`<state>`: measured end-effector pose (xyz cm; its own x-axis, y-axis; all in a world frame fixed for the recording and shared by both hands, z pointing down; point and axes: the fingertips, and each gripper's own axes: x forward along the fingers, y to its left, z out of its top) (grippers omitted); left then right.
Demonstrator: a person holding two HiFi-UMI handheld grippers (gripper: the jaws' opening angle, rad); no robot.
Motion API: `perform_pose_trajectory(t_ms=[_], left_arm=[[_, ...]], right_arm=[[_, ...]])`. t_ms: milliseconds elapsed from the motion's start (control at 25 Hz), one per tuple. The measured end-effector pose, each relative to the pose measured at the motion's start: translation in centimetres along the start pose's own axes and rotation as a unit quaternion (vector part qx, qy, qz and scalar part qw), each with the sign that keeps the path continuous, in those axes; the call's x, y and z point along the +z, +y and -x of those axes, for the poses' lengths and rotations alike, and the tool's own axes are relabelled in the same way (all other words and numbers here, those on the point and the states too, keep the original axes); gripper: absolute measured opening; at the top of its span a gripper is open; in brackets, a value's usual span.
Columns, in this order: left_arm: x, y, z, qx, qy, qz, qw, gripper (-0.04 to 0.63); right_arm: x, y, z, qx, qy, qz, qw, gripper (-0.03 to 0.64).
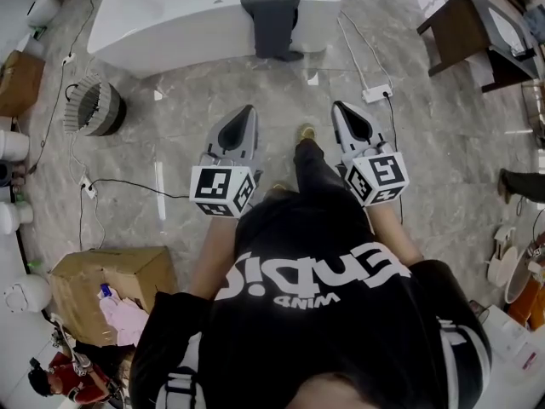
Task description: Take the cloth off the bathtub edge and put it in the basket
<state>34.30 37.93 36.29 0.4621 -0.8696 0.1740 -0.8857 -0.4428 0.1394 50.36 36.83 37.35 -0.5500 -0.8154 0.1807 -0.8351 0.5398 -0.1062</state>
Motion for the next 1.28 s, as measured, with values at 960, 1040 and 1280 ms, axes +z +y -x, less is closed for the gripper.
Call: perform_pose_trajectory(t_ms=[960,1040,1280], left_arm=[[5.7,10.0,-19.4,0.005,-0.002,0.005,1.0,0.012],[6.6,10.9,-21.4,0.012,-0.005,0.006,0.9999,0.012],[8.3,12.9,-26.8,0.033,-0.011,0.008,0.9993,0.012]], right_arm=[[5.3,-12.3,-18.6,0.025,-0.01,-0.01,1.0,0.014],[6.0,-13.7,-20.4,0.032,-0.011,-0.01,0.999,0.014],[7.1,-17.5,-25.3,0.058,-0.004,-0.014,0.998,0.014]])
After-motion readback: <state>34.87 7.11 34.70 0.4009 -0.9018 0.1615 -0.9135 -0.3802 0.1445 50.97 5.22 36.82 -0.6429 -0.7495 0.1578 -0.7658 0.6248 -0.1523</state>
